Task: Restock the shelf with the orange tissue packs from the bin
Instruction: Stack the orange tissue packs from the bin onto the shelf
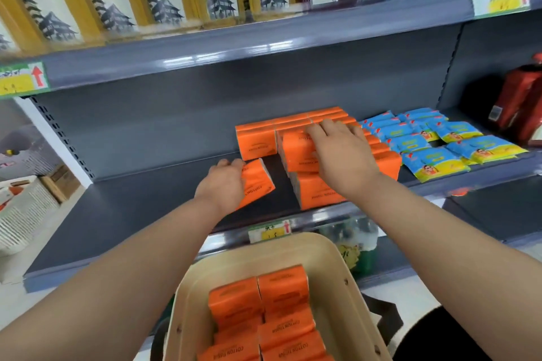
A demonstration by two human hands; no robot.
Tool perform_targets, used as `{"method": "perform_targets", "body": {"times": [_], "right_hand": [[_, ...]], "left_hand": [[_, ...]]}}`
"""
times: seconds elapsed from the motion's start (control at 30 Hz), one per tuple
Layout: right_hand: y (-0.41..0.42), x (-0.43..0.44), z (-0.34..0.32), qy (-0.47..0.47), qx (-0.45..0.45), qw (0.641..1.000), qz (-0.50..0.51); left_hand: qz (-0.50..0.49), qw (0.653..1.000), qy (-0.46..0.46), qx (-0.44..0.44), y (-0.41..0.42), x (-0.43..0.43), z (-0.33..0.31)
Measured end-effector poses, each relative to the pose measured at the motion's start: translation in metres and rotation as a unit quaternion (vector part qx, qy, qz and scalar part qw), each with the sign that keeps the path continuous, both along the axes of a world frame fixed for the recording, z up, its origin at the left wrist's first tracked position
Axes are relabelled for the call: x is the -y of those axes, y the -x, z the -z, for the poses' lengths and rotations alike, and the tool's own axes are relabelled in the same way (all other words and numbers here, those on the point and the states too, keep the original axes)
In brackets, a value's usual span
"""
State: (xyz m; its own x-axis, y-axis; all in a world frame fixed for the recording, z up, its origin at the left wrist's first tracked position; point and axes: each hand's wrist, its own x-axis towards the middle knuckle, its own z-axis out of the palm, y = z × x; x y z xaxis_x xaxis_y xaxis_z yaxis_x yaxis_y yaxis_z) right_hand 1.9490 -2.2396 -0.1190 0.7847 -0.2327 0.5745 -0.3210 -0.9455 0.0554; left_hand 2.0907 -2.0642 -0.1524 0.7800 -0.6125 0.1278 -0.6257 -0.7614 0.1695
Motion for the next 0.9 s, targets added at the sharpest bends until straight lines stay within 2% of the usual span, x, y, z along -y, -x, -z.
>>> {"method": "perform_targets", "body": {"times": [0.17,0.27,0.43,0.73,0.9], "right_hand": [[-0.035,0.036,-0.006,-0.018,-0.016,1.000,0.019],[-0.057,0.050,-0.003,-0.023,-0.044,0.999,0.014],[-0.083,0.074,0.001,-0.028,-0.038,0.999,0.008],[-0.113,0.089,0.014,-0.027,-0.022,0.999,-0.004],[-0.115,0.097,0.020,-0.026,-0.026,0.999,-0.004]], "left_hand": [[-0.020,0.999,-0.037,-0.016,-0.030,0.036,0.010],[-0.024,0.999,-0.048,0.000,-0.055,0.054,0.011],[-0.022,0.997,-0.072,0.017,-0.091,0.089,0.005],[-0.047,0.994,-0.042,0.095,-0.145,0.131,0.022],[-0.035,0.996,0.001,0.083,-0.154,0.147,0.036]]}}
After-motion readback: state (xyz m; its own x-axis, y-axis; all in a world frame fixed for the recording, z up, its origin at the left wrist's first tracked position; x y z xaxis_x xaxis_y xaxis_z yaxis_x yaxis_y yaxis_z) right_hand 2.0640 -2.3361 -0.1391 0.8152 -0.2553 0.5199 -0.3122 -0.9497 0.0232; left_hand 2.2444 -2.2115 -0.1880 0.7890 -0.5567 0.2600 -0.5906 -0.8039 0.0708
